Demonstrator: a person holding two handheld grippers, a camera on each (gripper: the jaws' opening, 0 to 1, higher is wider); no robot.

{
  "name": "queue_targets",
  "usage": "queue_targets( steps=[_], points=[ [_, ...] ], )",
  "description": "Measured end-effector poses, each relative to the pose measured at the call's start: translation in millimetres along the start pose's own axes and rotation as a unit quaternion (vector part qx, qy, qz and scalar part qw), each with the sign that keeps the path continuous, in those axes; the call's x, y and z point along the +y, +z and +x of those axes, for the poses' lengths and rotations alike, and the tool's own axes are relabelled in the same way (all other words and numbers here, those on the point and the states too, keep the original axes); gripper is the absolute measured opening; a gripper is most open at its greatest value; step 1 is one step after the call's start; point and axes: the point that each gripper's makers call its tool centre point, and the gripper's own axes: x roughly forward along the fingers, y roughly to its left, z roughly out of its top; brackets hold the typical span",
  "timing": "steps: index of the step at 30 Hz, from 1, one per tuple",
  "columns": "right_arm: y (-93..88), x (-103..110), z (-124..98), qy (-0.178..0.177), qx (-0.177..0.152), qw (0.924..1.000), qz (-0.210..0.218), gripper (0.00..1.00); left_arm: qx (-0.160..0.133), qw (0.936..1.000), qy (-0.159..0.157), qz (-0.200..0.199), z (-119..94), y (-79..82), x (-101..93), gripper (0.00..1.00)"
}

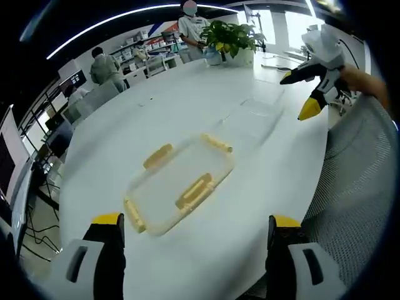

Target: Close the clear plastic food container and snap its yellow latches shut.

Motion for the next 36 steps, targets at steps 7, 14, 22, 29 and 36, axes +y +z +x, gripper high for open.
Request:
queue_targets(
  steps=[7, 14, 22, 29, 36],
  points=[
    [-0.4, 1.7, 0.4, 0.003, 0.001, 1.0000, -0.002, 0.89, 0.002, 1.0000, -0.002, 0.002, 0.1, -0.5, -1.2, 0.93],
    [-0.6, 3.7, 0.8, 0.005, 0.003, 1.0000, -0.007, 0.88, 0.001, 1.0000, -0.003, 0.004, 0.0, -0.2, -2.1, 0.93],
    [2.1, 5.3, 0.2, 0.008, -0.002, 0.9999, -0.007, 0.87, 0.003, 1.0000, -0.002, 0.002, -0.7, -1.2, -1.1, 0.93],
    [3.0, 6.4, -0.5, 0.010, -0.003, 0.9999, -0.005, 0.86, 0.003, 1.0000, 0.004, -0.003, -2.3, -1.2, 2.5, 0.93],
    [5.8, 8.6, -0.7, 0.013, -0.006, 0.9998, -0.012, 0.86, -0.002, 1.0000, 0.006, -0.006, -4.4, 0.4, 5.2, 0.93]
  ],
)
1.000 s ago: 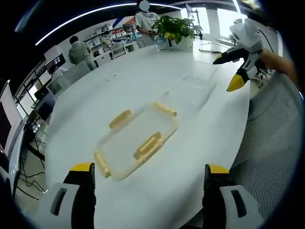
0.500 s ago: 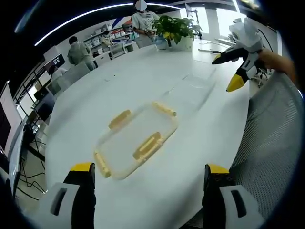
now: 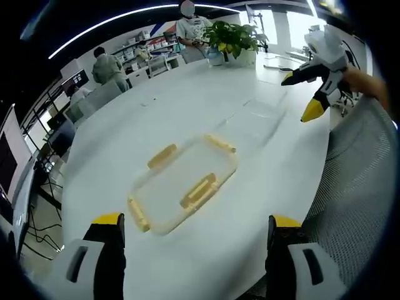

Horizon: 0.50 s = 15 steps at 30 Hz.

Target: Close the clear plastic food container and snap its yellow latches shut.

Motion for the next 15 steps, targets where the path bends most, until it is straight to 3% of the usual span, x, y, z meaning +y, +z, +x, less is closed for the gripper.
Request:
queue_targets(
  steps=[15],
  points=[
    [18.6, 7.5, -1.2, 0.007, -0.013, 0.9996, -0.024, 0.84, 0.007, 0.9999, 0.004, -0.006, -4.9, -7.5, 12.9, 0.93]
  ],
)
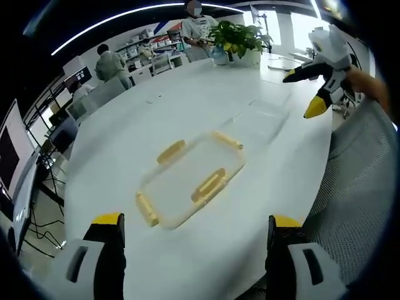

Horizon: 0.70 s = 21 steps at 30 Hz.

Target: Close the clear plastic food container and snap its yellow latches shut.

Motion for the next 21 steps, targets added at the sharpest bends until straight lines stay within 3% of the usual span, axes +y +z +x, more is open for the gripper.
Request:
queue_targets(
  steps=[11, 16, 21],
  points=[
    [28.6, 3.4, 7.5, 0.012, -0.014, 0.9990, -0.042, 0.82, 0.004, 0.9999, 0.004, 0.013, -1.7, 1.3, 24.6, 0.93],
    [40.1, 13.4, 18.9, 0.033, -0.010, 0.9954, -0.089, 0.82, 0.018, 0.9991, -0.011, 0.038, -0.2, 1.5, 38.9, 0.94],
    [52.2, 24.7, 30.8, 0.068, -0.004, 0.9891, -0.131, 0.82, 0.031, 0.9951, -0.029, 0.089, 1.4, 4.3, 52.8, 0.94]
  ],
)
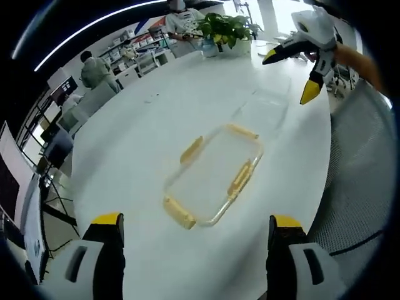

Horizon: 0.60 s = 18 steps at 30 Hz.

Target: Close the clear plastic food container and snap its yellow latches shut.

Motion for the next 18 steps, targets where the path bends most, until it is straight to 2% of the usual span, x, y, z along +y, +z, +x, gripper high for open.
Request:
queue_targets(
  steps=[3, 7, 13, 15, 18],
  points=[
    [9.4, 3.0, 8.3, 0.023, 0.008, 0.9989, -0.040, 0.81, 0.015, 0.9989, -0.022, 0.039, 0.9, -1.2, 5.5, 0.93],
    [23.7, 4.3, 19.2, 0.041, 0.013, 0.9960, -0.079, 0.82, 0.047, 0.9946, -0.022, 0.090, 4.4, -6.3, 20.7, 0.93],
    [34.7, 3.1, 33.5, 0.062, 0.023, 0.9911, -0.116, 0.82, 0.063, 0.9897, -0.054, 0.116, 9.4, -8.5, 28.8, 0.94],
    [32.6, 3.6, 37.5, 0.072, 0.034, 0.9882, -0.131, 0.82, 0.064, 0.9858, -0.074, 0.137, 10.4, -7.6, 29.3, 0.93],
    [32.1, 5.1, 44.8, 0.087, 0.046, 0.9836, -0.151, 0.81, 0.068, 0.9828, -0.098, 0.141, 12.2, -6.5, 30.6, 0.92]
  ],
)
